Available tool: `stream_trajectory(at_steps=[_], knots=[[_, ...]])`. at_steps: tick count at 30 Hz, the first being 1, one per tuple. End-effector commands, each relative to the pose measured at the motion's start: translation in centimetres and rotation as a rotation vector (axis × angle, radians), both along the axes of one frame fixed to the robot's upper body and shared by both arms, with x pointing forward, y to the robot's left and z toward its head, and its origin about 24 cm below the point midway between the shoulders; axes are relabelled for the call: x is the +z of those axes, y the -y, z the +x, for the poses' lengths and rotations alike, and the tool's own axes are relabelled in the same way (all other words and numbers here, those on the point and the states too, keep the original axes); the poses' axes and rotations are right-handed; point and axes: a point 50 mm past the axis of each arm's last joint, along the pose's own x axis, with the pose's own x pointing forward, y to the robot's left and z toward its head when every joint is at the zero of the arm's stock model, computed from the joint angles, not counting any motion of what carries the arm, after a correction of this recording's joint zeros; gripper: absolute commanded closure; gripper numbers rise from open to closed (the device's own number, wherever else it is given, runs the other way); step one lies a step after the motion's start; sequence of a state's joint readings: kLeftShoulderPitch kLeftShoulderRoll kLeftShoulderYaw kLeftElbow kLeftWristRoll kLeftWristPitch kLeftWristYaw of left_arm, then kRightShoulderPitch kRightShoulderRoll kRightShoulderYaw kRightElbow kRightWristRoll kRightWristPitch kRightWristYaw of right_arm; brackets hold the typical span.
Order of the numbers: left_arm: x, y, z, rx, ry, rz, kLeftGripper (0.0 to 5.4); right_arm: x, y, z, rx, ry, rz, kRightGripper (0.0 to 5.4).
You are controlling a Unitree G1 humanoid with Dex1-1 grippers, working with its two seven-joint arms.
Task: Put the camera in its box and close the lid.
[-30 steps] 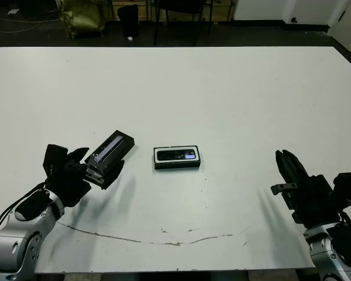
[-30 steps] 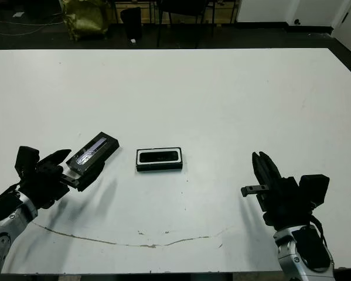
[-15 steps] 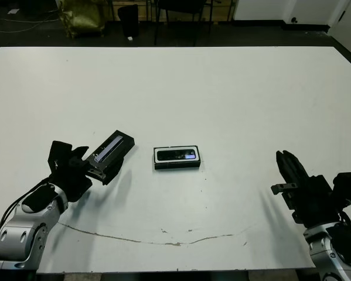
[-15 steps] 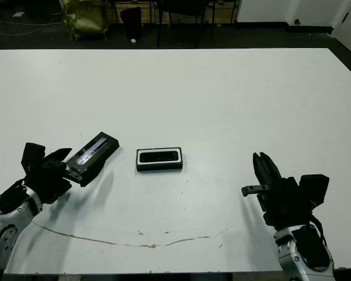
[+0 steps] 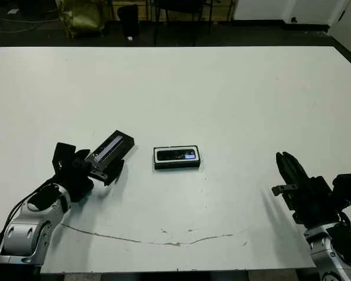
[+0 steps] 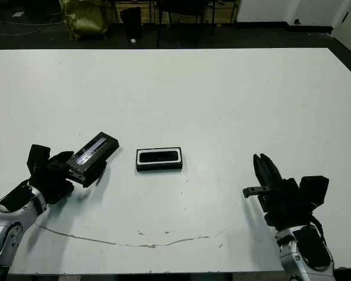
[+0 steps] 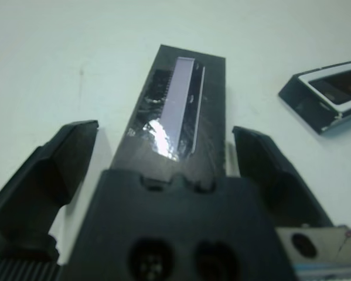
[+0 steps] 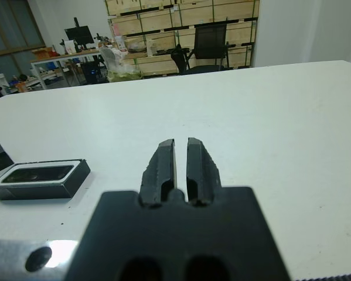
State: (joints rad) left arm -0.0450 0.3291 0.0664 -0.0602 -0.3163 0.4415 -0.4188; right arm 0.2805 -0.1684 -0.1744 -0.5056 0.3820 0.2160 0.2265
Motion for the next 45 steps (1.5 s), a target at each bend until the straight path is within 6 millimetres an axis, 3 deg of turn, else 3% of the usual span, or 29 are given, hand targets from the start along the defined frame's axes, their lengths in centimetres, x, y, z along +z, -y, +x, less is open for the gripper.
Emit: stream_trajectory(at_steps=[1,11,17,24,30,38,45], knots=[[-0.9,-0.4,-0.2,-0.004,-0.044,0.038,0.01,-0.3,0.2,-0.1,-0.010,-0.032,-0.011,5.40],[-2.1,-1.1,0.0,0.016,-0.012,0.093,0.10,-0.3,0.1,-0.1,-0.002,-0.026,0.005,5.40],[-2.0,-1.5,-0.2,-0.016,0.017,0.133,1.35,-0.1,-0.1,-0.2,-0.021,-0.039,0.000,5.40],[0.0,-2.3,-0.5,-0.226,-0.014,0.219,2.81,-0.3,-0.1,-0.2,-0.019,-0.040,0.020,5.40],[1.3,-3.0,-0.3,-0.366,-0.060,0.195,2.82,-0.5,0.1,-0.1,-0.007,-0.026,0.013,5.40],[2.8,-2.8,-0.3,-0.336,-0.057,0.136,2.82,-0.3,0.0,-0.5,-0.010,-0.041,-0.001,5.40],[7.0,-1.7,0.2,-0.288,0.070,0.114,2.82,0.2,-0.2,0.0,0.070,-0.036,-0.083,5.40]])
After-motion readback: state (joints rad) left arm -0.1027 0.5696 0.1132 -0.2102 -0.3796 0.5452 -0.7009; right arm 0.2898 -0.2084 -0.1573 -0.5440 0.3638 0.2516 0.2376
